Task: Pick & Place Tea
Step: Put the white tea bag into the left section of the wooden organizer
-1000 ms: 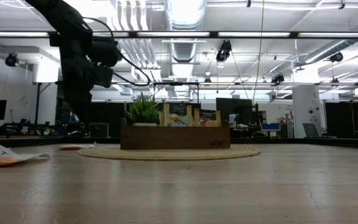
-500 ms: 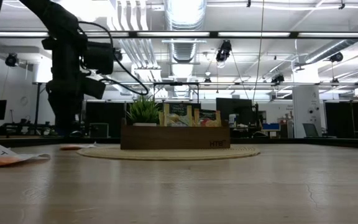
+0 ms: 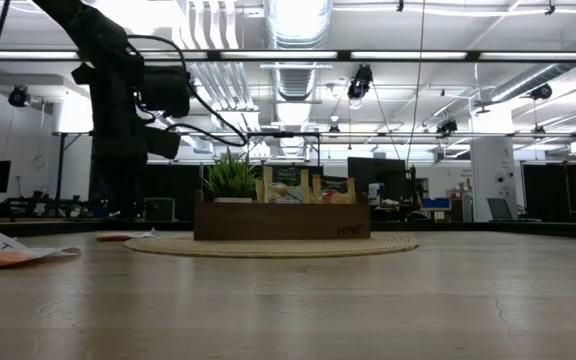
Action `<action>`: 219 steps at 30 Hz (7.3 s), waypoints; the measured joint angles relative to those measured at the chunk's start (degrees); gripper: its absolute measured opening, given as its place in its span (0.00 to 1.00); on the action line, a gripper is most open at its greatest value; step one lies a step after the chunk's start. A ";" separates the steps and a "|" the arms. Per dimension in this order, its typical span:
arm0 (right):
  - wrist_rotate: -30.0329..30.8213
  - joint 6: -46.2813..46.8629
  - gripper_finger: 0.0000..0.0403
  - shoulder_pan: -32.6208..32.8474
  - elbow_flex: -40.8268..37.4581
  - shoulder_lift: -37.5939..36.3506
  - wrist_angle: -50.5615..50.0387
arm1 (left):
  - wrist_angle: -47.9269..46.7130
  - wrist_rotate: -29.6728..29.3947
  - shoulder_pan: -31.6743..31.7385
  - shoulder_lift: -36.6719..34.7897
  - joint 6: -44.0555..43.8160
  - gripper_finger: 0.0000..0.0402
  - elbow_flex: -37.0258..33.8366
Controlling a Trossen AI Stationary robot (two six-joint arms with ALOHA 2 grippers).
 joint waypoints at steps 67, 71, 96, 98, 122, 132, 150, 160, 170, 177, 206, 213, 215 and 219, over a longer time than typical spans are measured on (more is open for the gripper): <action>-8.10 20.83 0.44 -6.89 0.00 1.52 8.49 | -5.57 -9.22 -17.47 8.20 12.59 0.03 50.40; -11.82 23.51 0.44 -8.32 0.00 3.30 7.63 | -5.68 -11.12 -18.42 13.50 12.80 0.03 54.90; -24.10 5.10 0.44 -13.35 -0.11 7.32 0.08 | -7.55 -6.55 -21.41 22.77 18.40 0.04 63.90; -26.43 -6.71 0.44 -13.10 -0.11 7.32 0.30 | -8.17 -2.90 -21.41 22.38 18.40 0.04 65.17; -34.39 -71.56 0.44 -12.96 6.35 11.98 8.54 | -15.28 21.42 -20.82 22.18 10.14 0.04 72.43; -38.93 -72.18 0.44 -13.00 19.88 19.61 -1.59 | -16.78 25.27 -20.67 22.27 9.25 0.04 72.43; -44.30 -72.02 0.43 -13.18 30.62 26.42 -9.44 | -17.24 32.68 -20.74 22.40 9.27 0.04 72.39; -45.64 -72.02 0.38 -13.75 30.49 26.56 -9.32 | -17.20 32.68 -20.69 22.40 9.68 0.04 72.37; -45.64 -72.19 0.36 -14.43 30.38 26.86 -9.21 | -17.16 33.90 -20.74 22.40 9.73 0.04 72.37; -49.47 -72.00 0.35 -14.96 30.20 26.86 -9.11 | -16.83 33.90 -20.71 22.40 10.07 0.04 72.32; -50.13 -70.45 0.02 -15.65 30.12 26.46 -9.18 | -20.28 33.40 -19.64 22.40 5.79 0.34 72.32; -50.11 -67.43 0.02 -15.65 30.25 26.21 -10.28 | -29.66 32.98 -18.51 22.40 6.61 0.56 72.32; -50.14 -67.00 0.02 -15.69 30.25 26.23 -11.53 | -31.99 32.98 -18.41 22.37 7.46 0.59 72.32; -50.11 -65.10 0.02 -15.76 30.20 26.52 -14.13 | -35.53 32.94 -18.40 22.22 9.05 0.61 72.32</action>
